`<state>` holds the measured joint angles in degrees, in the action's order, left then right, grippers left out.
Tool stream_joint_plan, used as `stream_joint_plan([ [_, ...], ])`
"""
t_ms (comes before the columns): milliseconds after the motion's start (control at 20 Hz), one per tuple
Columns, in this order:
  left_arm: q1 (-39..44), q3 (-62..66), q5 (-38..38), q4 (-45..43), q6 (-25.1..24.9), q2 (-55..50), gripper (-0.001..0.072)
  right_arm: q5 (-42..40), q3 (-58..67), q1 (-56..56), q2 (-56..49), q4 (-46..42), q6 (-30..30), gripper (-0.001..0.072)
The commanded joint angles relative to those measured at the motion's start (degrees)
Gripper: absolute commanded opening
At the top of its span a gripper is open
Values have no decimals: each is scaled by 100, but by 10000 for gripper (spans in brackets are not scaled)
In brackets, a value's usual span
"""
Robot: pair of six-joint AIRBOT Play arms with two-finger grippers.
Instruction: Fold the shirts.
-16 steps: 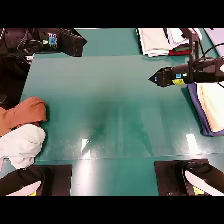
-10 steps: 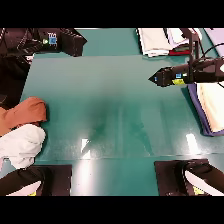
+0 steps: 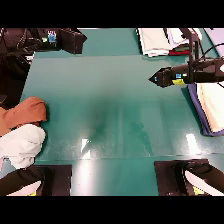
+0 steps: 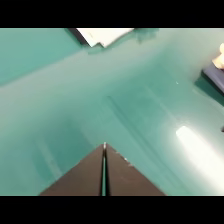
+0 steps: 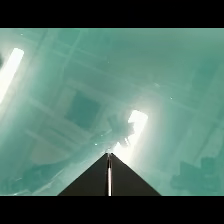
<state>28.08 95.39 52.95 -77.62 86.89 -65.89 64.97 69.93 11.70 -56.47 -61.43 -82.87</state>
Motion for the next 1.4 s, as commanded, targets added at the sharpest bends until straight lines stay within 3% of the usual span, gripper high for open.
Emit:
stream_joint_plan([
  [0, -566, 0, 844, -1113, 514, 96, 26, 13, 4, 4, 4, -2, -4, 20],
  [100, -1381, -116, 1810, -1729, 603, 107, 26, 13, 4, 7, 4, 0, -4, 20],
  [250, -2570, -994, 2214, -1939, 297, 107, 30, -7, 4, 7, 2, 0, -2, 20],
  [300, -2874, -1460, 2155, -1937, 289, 107, 273, -4, 2, 4, 2, -2, -2, 20],
  [350, -3101, -1939, 2004, -1937, 317, 107, 611, 2, 2, 7, 4, 0, -4, 20],
  [400, -3285, -2435, 1768, -1937, 332, 107, 671, 7, 4, 7, 4, 0, -4, 20],
  [700, -3880, -4535, -39, -1971, 621, 101, 663, 2, 2, 7, 2, 0, -2, 19],
  [900, -3943, -4592, -317, -2061, 627, 103, 661, -52, 4, 4, 2, 0, -2, 20],
  [950, -3943, -4592, -280, -2061, 632, 103, 557, -50, 4, 7, 4, 2, -2, 20],
  [1000, -3943, -4590, -197, -2059, 625, 105, 260, -50, 4, 7, 4, 11, -4, 20],
  [1050, -3943, -4564, -122, -2057, 623, 122, 28, -55, 9, 4, 4, 44, -2, 20],
  [1350, -3611, -2872, 260, -2055, 560, 1355, 23, 13, 1073, -179, 4, 37, -4, 19],
])
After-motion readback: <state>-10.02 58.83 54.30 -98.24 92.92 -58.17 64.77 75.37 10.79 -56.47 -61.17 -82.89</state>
